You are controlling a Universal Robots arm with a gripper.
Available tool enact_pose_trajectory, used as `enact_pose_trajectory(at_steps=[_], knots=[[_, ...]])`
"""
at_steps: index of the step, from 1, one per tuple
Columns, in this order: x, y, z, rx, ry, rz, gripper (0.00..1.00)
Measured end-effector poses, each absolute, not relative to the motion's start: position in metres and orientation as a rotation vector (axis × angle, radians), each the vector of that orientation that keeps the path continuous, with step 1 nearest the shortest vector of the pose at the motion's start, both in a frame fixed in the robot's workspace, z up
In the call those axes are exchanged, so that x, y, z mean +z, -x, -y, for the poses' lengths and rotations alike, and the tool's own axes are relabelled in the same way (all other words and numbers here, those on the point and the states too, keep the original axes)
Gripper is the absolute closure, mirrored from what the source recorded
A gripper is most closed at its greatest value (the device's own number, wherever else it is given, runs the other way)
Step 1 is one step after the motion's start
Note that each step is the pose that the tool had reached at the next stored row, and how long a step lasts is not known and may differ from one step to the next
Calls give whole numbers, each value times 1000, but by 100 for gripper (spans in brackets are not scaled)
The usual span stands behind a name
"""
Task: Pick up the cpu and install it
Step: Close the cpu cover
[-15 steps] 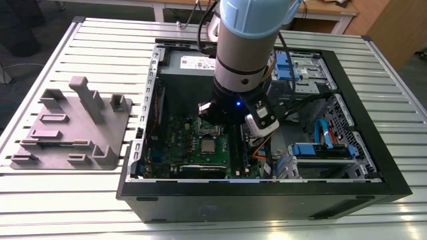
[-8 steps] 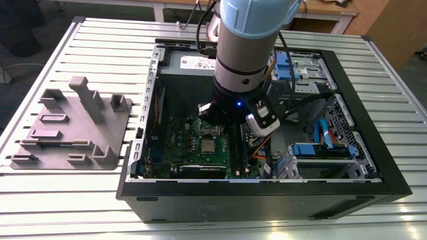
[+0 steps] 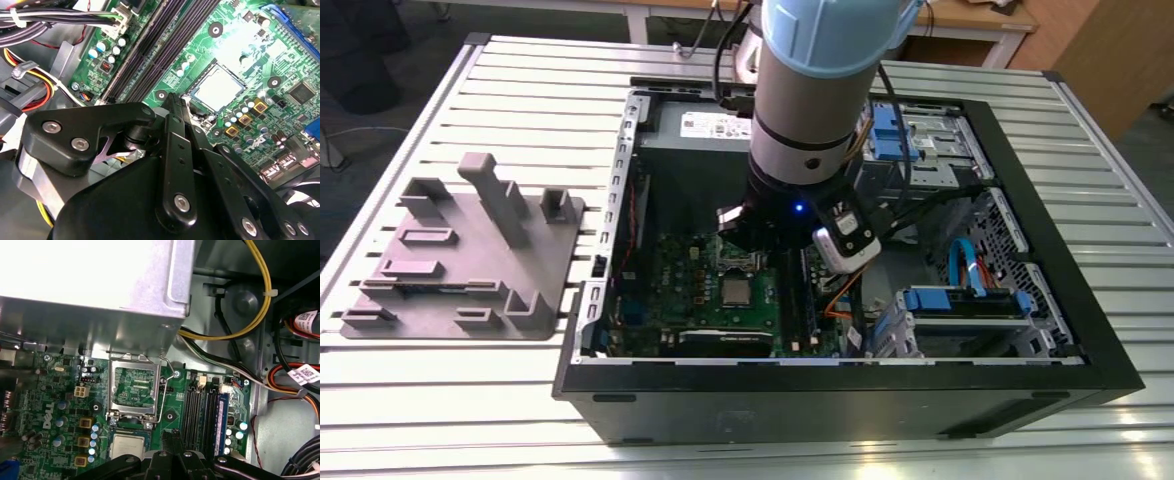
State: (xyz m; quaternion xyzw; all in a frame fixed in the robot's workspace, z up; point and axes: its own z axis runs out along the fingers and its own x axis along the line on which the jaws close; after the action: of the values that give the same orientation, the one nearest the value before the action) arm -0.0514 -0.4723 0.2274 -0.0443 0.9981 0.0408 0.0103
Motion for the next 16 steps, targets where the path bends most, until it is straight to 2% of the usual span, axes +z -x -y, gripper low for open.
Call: enact_pose_trajectory(at_steps=[16], knots=[[226,45,469,127,138,-3115,89]])
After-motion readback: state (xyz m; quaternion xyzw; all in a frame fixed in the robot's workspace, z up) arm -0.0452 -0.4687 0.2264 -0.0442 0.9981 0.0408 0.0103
